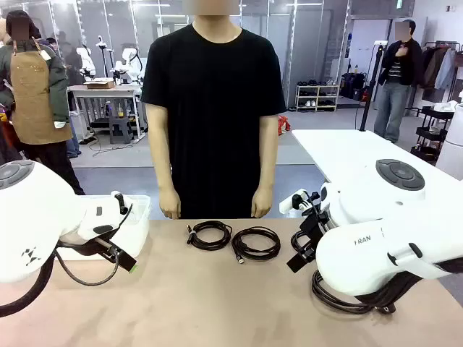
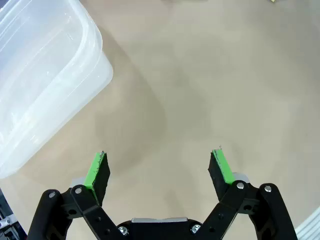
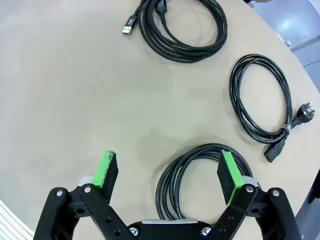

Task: Organize and store the cables.
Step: Place the Power Cable into the Organizing box.

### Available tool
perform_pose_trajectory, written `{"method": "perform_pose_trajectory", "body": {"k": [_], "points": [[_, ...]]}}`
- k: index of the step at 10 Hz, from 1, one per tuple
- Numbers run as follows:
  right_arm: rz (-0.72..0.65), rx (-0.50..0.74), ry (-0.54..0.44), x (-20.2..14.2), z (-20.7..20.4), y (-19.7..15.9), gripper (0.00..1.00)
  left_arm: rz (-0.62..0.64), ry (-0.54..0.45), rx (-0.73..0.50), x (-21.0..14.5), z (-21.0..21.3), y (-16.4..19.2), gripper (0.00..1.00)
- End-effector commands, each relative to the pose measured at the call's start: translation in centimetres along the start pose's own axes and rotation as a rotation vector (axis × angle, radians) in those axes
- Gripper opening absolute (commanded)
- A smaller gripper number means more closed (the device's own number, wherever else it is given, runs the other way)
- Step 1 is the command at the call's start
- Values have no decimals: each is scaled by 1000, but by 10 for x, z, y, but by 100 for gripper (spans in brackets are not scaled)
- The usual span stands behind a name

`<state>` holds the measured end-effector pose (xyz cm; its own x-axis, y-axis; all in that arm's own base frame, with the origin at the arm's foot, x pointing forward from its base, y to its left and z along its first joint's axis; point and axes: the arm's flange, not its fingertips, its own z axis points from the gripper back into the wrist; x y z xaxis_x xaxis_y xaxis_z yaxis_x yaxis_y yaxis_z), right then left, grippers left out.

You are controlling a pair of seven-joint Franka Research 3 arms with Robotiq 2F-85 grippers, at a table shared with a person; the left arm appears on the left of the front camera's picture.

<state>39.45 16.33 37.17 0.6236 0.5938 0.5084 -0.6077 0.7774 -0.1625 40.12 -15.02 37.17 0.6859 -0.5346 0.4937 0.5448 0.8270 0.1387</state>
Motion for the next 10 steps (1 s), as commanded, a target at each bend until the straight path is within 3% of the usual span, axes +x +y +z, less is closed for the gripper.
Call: {"method": "perform_pose_trajectory", "body": {"k": [1, 10], "points": [[0, 0, 0, 0, 0, 0, 100, 0, 0, 0, 0, 0, 0, 100], [0, 0, 0, 0, 0, 0, 100, -3, 0, 0, 0, 0, -1, 100]]}}
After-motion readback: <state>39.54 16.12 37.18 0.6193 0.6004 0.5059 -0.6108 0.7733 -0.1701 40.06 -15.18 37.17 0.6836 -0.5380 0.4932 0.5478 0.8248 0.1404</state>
